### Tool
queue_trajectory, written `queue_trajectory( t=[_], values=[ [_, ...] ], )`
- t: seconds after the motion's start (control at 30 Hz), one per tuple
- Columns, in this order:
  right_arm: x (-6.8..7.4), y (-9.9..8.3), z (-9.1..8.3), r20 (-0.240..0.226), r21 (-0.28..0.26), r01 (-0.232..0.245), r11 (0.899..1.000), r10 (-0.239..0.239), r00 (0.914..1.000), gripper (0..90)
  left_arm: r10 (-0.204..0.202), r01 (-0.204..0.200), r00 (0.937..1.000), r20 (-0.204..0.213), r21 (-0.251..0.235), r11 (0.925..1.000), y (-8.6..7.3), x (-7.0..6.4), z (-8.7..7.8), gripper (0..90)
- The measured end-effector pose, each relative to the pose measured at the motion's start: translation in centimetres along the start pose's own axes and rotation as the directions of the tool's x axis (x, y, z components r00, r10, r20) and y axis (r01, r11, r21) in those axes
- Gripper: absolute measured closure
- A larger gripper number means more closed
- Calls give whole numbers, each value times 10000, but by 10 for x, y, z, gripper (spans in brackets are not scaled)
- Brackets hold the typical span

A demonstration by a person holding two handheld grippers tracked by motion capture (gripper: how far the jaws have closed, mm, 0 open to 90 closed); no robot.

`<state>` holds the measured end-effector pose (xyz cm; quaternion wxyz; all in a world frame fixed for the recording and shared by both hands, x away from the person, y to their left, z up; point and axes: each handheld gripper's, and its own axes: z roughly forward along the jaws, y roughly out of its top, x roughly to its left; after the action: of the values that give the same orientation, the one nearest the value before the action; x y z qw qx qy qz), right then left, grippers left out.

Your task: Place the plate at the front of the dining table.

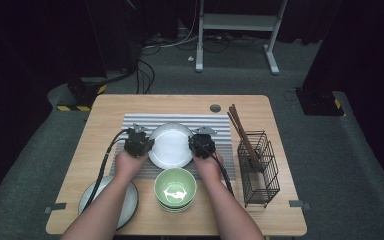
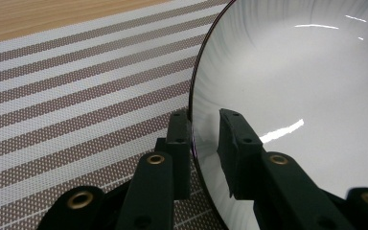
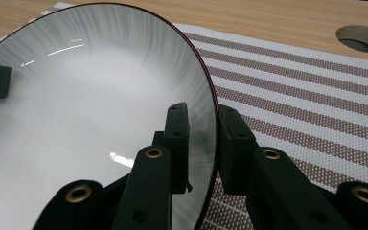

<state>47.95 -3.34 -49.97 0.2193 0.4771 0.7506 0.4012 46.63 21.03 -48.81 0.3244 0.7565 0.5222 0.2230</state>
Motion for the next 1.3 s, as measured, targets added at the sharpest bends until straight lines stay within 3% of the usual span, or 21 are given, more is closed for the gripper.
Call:
queue_trajectory(
  t=[0.33,0.57,0.63,0.93,1.07,1.3],
  values=[
    [0,3,8,59,252,183,9995,-185,9998,755,18,-13,9998,-174,274,9996,0,1,5,744],
    [-4,0,16,278,652,75,9978,-93,9996,751,93,-82,9989,-454,259,9996,3,2,4,761],
    [-6,0,15,99,561,-89,9984,83,9999,736,26,-14,9989,-473,248,9997,3,5,3,744],
    [-3,9,-5,-19,-10,-99,10000,99,9999,653,-99,81,9989,-461,-397,9992,-1,7,-15,678],
    [3,10,-17,-126,-237,163,9996,-166,9998,598,-115,75,9987,-494,-804,9967,-4,4,-28,595],
    [8,1,-34,-20,-426,497,9979,-498,9988,574,-51,2,9990,-454,-1081,9941,-13,-2,-45,518]
  ],
)
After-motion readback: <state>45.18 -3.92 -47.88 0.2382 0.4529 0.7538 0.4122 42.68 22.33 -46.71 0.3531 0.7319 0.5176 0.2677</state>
